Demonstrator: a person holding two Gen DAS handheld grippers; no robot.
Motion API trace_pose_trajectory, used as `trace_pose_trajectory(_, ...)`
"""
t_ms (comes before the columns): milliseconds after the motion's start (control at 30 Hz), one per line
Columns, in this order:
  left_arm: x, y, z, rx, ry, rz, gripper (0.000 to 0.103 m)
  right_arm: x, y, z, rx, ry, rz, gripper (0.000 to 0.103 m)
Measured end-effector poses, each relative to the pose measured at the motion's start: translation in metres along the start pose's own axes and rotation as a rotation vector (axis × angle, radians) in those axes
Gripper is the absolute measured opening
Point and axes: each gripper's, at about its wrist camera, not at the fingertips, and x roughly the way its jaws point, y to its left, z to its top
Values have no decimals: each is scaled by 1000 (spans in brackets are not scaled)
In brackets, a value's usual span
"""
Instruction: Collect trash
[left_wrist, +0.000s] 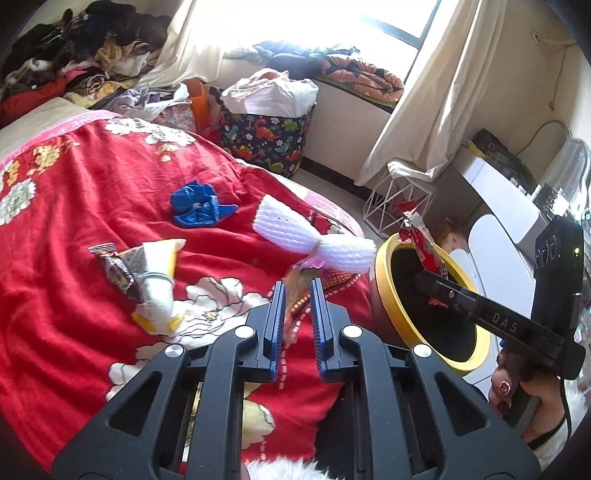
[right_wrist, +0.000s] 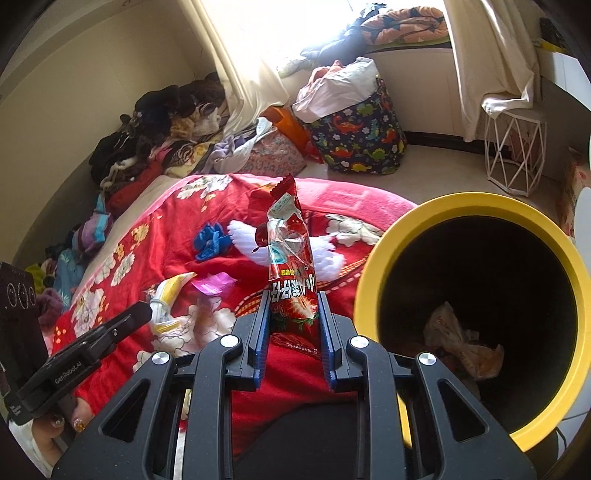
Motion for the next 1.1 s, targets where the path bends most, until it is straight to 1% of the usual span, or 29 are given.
trace_pose_trajectory(133, 5, -11, 1, 23, 5, -10, 5, -4, -10, 1, 24, -8, -9, 23)
trace_pose_trajectory(233, 11, -17, 1, 37, 12, -12, 5, -8, -17, 2, 39, -19, -14, 23)
trace_pose_trajectory(333, 18, -18, -1, 53, 13, 13, 6, -13, -24, 3, 56, -31, -20, 23)
trace_pose_trajectory(367, 22, -19, -1, 62, 15, 26, 9, -15, -27, 4, 61, -35, -23, 23)
trace_pose_trajectory(400, 26, -18, 0, 65, 18, 39, 17, -17, -30, 4, 68, -39, -28, 23)
trace_pose_trajectory(433, 31, -16, 1, 68, 29, 50, 28, -19, -34, 4, 77, -42, -31, 23)
trace_pose_trajectory(467, 37, -14, 2, 74, 43, 57, 31, -20, -38, 5, 85, -45, -34, 23)
trace_pose_trajectory(500, 42, -13, 2, 83, 45, 74, 32, -22, -42, 5, 94, -48, -38, 23)
trace_pose_trajectory(600, 55, -11, 5, 120, 60, 117, 32, -27, -53, 5, 121, -58, -52, 23)
trace_pose_trajectory(900, 91, -6, 5, 163, 162, 175, 33, -43, -85, 4, 179, -94, -108, 23)
trace_pose_trajectory(1033, 104, -2, 2, 164, 203, 192, 33, -50, -100, 4, 206, -107, -123, 23)
trace_pose_trajectory(1067, 107, -1, 1, 167, 214, 198, 33, -50, -102, 4, 211, -108, -126, 23)
trace_pose_trajectory(1100, 110, -1, 0, 166, 222, 199, 30, -52, -107, 4, 220, -110, -132, 23)
